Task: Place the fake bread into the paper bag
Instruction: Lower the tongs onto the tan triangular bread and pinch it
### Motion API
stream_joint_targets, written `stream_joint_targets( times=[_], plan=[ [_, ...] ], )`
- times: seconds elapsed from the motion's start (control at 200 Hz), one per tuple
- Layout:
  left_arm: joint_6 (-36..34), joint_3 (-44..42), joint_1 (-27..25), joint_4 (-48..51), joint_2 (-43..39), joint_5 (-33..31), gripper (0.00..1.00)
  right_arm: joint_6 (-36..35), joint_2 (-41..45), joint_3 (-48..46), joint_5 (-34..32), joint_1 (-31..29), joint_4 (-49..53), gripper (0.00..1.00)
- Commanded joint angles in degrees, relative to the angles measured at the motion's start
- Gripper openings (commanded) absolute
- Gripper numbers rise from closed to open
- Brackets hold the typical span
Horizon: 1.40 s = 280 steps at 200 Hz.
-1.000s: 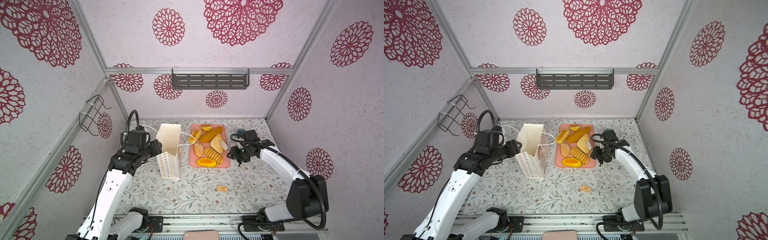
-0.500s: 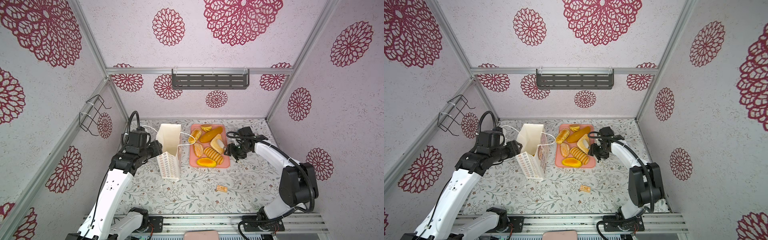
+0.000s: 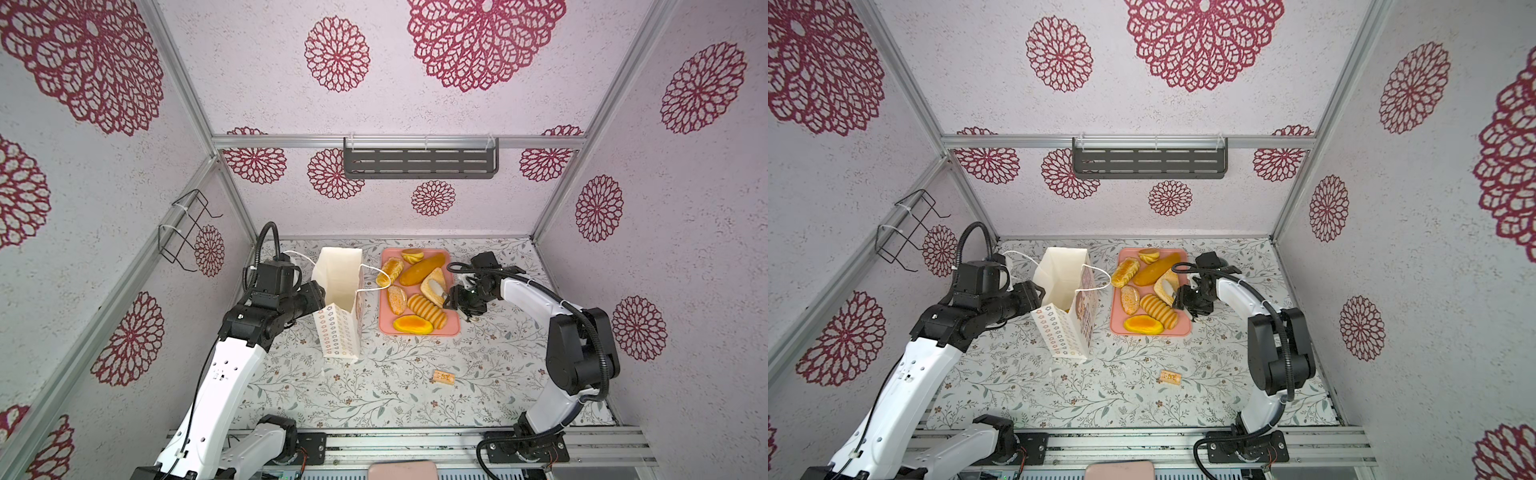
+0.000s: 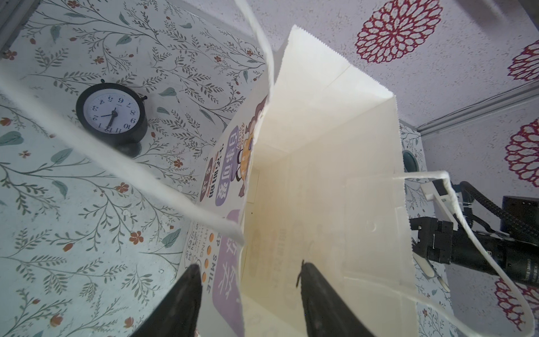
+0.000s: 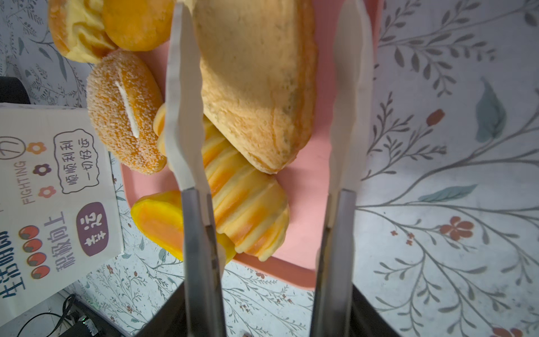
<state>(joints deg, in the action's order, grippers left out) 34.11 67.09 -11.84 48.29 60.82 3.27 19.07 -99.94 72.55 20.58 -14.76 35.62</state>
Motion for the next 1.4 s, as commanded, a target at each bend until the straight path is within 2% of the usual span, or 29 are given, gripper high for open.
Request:
stream_joint_targets(
  times=[0.0,0.325,0.625,0.861,1.126,1.396],
  plan=[
    [-0.2,-0.7,0.3,-2.1,-0.1,0.4,0.58,-0.8,0.3,0.8,2.8,0.4,-2.2,0.61],
    [0.0,-0.7,0.3,-2.0,-0.4,0.5,0.57,0.7,3.0,-1.1,3.7,0.4,-3.8,0.48],
    [0.4,-0.8,0.3,-2.5,-1.0,0.5,0.52,1.9,8.2,-2.3,3.1,0.4,-3.4,0.3],
    [0.7,-1.2,0.3,-2.9,-1.3,0.5,0.49,2.9,12.4,-3.1,3.3,0.4,-2.8,0.23],
    [0.8,-0.9,0.4,-2.9,-1.1,0.6,0.35,4.3,18.0,-1.5,3.6,0.4,-0.9,0.2],
    [0.7,-1.0,0.3,-3.3,-1.1,0.7,0.14,7.5,23.3,2.0,6.2,0.2,-0.7,0.16]
  ],
)
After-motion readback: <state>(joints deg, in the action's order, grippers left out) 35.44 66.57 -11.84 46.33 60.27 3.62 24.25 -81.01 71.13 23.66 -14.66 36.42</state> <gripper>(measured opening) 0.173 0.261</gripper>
